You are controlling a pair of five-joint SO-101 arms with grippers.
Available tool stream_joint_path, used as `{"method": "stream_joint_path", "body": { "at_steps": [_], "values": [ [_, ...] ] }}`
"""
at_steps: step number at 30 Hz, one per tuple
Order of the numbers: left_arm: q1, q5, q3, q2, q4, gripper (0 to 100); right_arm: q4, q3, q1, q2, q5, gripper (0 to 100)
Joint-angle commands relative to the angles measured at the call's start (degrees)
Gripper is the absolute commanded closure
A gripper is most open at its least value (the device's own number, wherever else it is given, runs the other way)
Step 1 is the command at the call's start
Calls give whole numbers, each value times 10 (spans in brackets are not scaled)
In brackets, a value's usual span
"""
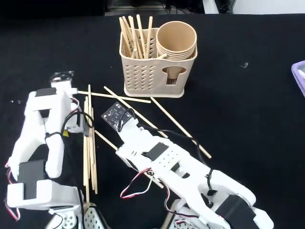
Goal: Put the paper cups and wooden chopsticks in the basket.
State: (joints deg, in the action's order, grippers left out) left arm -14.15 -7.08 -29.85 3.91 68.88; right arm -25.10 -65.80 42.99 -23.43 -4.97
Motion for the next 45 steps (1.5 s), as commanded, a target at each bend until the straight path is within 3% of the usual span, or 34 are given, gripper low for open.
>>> {"method": "stream_joint_path", "body": {
  "at_steps": [1, 5, 14, 17, 23, 34, 41, 45],
  "values": [
    [18, -19, -7, -17, -64, 766, -2, 29, 7, 1, -5, 832],
    [-10, -23, -36, -49, -136, 766, -2, 29, 7, 1, -5, 832],
    [-77, -18, -5, -70, -141, 766, 1, 29, 7, 1, -5, 832],
    [-77, -18, 4, -69, -126, 766, 1, 29, 7, 1, -5, 832],
    [-78, -18, 80, -72, -18, 766, 1, 30, 7, 1, -5, 832],
    [-78, -23, 58, -62, -49, 766, 0, 30, 7, 1, -5, 832],
    [-128, -23, 73, -9, -1, 766, -1, 30, 7, 0, -5, 832],
    [-136, -48, 50, -30, -48, 766, -1, 30, 7, 0, -5, 832]
  ]
}}
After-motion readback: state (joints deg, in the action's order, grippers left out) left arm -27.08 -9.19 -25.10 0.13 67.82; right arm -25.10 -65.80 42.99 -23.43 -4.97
